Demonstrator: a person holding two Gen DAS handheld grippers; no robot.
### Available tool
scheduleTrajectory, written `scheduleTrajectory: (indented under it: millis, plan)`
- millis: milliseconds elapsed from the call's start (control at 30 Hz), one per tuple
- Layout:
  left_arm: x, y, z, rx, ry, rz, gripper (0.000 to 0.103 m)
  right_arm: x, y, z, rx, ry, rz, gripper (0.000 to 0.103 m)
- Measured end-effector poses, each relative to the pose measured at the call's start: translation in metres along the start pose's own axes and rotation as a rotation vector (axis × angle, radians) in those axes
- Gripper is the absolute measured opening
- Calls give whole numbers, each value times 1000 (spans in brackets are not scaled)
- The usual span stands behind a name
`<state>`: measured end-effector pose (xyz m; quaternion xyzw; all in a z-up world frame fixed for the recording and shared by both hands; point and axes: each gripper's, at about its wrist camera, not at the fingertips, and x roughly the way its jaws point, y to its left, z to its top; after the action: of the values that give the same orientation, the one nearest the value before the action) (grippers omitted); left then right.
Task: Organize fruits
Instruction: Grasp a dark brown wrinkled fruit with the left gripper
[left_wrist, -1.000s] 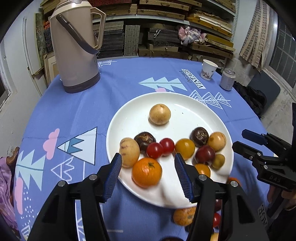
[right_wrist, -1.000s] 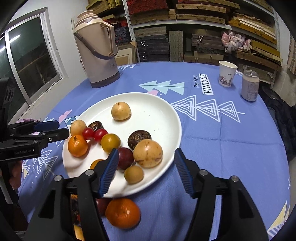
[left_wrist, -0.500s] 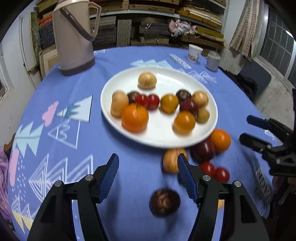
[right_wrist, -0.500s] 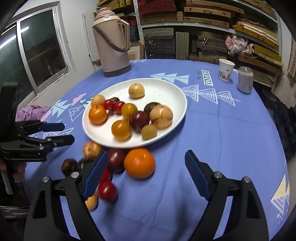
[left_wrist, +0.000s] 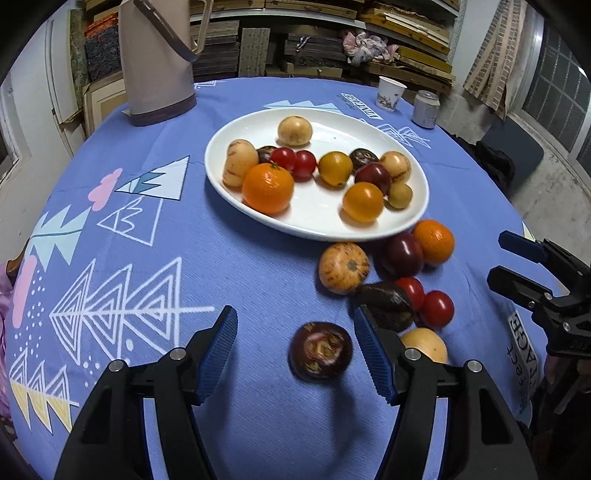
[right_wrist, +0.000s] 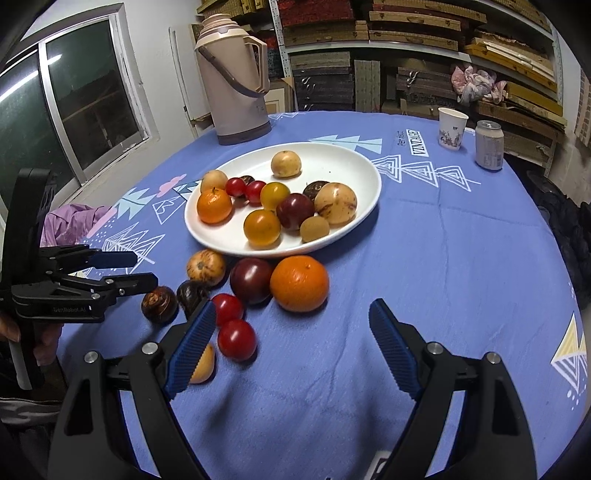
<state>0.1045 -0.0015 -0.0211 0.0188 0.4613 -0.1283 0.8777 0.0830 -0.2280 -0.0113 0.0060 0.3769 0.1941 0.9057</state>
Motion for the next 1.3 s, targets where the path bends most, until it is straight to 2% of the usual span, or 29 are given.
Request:
scheduleTrajectory:
  millis: [167,633,767,867,1033,1167,1233,1267,1300]
  plan:
    - [4,-6,-7,13,16,-5,66,-3,1,-6,7,1,-3,89]
    - [26,-6,-19,22,72,-7,65,11,7,-12,8,43,32,90]
    - [28,-10,-21,41,57,23,61,13,9,-13,-2,54,27,91]
    - [28,-16,-22,76,40,55,42,18,11,-18,-35,94,-8,97]
    - [28,-14,-22,69,38,41,42,25,13,-24,-71,115,-79,97]
    - [27,-12,-23,65,42,30,42,32,22,-22,-88,96,-65,96]
    - [27,-11,-23,63,40,27,42,38,28,-20,-103,110,-51,81]
    - [27,-11,-23,65,39,28,42,42,29,-19,-102,123,-40,63]
    - [27,-11,-23,67,37,30,42,48,29,-18,-84,146,2,57]
